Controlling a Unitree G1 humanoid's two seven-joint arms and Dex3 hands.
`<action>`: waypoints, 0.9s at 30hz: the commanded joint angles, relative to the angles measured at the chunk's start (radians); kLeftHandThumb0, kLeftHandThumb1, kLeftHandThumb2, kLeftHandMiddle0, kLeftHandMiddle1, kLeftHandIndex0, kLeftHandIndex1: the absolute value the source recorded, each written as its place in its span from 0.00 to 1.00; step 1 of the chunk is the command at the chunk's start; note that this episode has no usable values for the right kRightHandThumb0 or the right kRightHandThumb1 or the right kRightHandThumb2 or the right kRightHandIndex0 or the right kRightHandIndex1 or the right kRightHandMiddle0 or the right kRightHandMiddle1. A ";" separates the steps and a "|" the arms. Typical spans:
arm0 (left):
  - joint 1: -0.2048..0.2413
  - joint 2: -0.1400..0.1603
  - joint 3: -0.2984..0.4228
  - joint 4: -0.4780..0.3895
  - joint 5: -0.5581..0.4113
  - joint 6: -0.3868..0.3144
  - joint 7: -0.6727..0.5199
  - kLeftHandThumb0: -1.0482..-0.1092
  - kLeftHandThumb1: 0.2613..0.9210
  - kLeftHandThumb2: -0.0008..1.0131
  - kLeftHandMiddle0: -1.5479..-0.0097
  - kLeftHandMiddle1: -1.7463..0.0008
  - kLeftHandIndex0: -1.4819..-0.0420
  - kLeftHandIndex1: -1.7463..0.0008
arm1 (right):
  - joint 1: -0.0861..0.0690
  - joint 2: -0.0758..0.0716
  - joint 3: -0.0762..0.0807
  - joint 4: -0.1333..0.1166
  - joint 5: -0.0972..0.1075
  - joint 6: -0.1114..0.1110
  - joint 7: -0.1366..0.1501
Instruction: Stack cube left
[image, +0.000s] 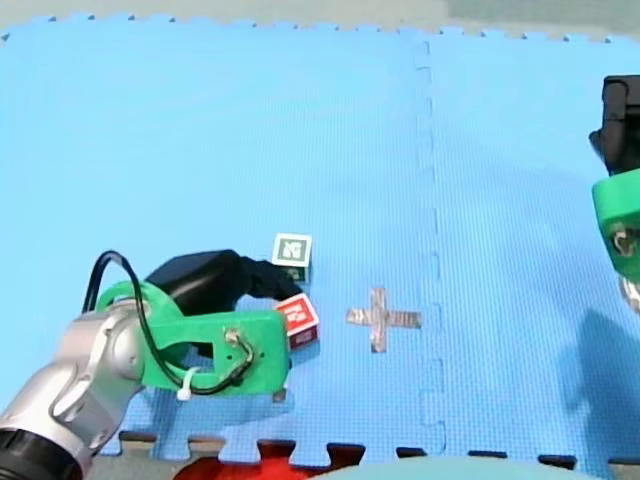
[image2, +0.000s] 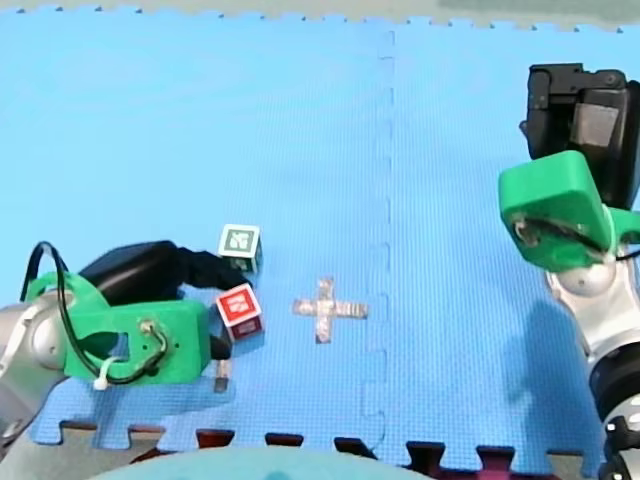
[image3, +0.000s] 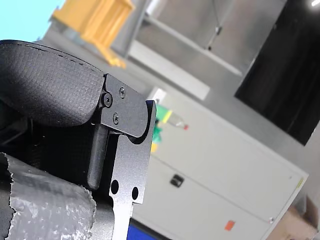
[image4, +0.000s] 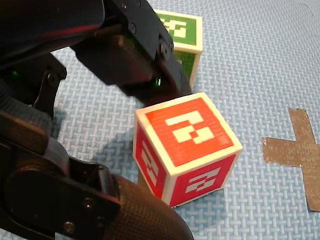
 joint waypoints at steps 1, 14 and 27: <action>0.013 0.005 -0.012 0.000 0.009 0.007 -0.014 0.00 0.86 0.00 0.46 0.61 0.73 1.00 | -0.004 -0.004 -0.001 -0.001 -0.001 -0.001 -0.007; 0.034 -0.056 -0.008 0.038 0.051 0.003 0.182 0.00 0.88 0.00 0.55 0.30 0.71 0.98 | -0.008 -0.004 0.001 0.001 -0.003 0.000 -0.014; 0.010 -0.066 -0.030 0.172 0.086 -0.124 0.330 0.00 0.82 0.00 0.47 0.63 0.57 1.00 | 0.000 -0.006 0.001 -0.008 -0.006 -0.007 -0.019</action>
